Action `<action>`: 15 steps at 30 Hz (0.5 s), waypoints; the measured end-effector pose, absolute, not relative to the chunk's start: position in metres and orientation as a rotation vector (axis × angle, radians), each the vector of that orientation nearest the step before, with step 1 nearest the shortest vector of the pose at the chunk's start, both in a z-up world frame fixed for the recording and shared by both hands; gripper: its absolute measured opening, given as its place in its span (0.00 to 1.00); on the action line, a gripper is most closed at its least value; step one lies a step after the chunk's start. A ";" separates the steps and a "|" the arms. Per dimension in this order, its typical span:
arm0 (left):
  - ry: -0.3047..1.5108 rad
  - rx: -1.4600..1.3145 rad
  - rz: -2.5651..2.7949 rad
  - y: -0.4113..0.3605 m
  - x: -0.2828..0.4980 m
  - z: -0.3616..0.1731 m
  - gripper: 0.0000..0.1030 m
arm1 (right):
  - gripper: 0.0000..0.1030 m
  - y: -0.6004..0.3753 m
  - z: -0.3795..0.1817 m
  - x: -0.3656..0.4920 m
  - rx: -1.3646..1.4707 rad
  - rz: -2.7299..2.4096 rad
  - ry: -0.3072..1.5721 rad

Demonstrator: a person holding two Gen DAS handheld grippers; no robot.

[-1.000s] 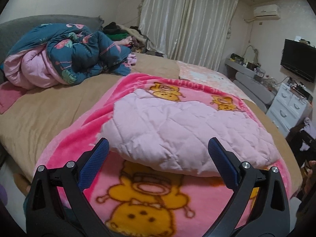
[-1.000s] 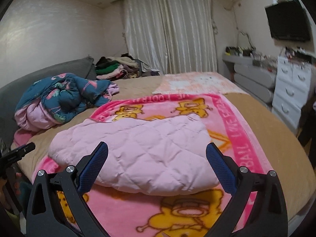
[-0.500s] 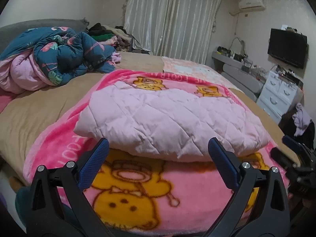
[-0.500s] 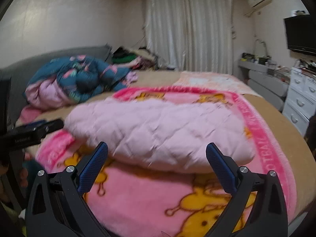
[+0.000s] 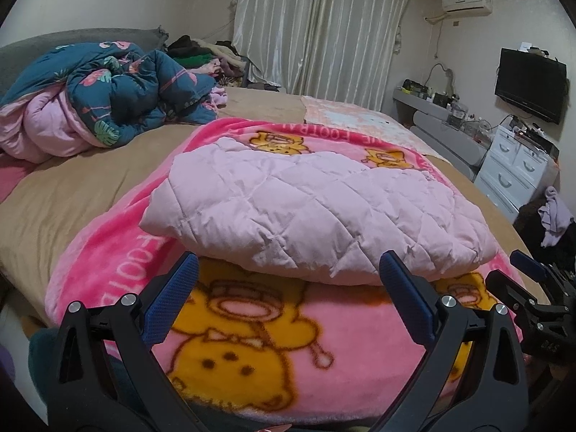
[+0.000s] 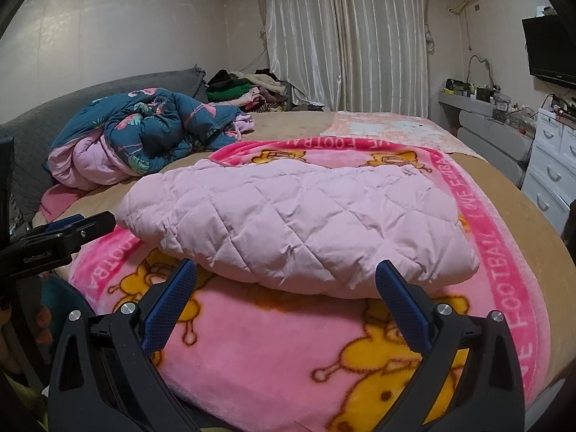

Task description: Fold large clothes

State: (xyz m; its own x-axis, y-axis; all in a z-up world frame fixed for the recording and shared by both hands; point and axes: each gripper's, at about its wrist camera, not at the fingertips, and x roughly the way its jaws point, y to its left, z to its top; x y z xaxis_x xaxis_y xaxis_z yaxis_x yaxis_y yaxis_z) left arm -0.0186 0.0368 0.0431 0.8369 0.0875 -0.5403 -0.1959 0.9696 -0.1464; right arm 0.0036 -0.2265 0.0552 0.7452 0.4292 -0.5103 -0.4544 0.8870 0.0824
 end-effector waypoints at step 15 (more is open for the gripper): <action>0.569 -0.207 0.140 0.037 -0.022 0.041 0.91 | 0.96 -0.227 0.055 0.006 -0.041 0.485 0.543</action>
State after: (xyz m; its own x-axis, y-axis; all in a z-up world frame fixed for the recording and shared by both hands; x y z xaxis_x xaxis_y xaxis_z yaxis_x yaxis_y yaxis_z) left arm -0.0222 0.0375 0.0409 0.8335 0.0744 -0.5474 -0.1885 0.9697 -0.1552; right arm 0.0060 -0.2269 0.0550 0.7465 0.4322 -0.5059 -0.4538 0.8867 0.0880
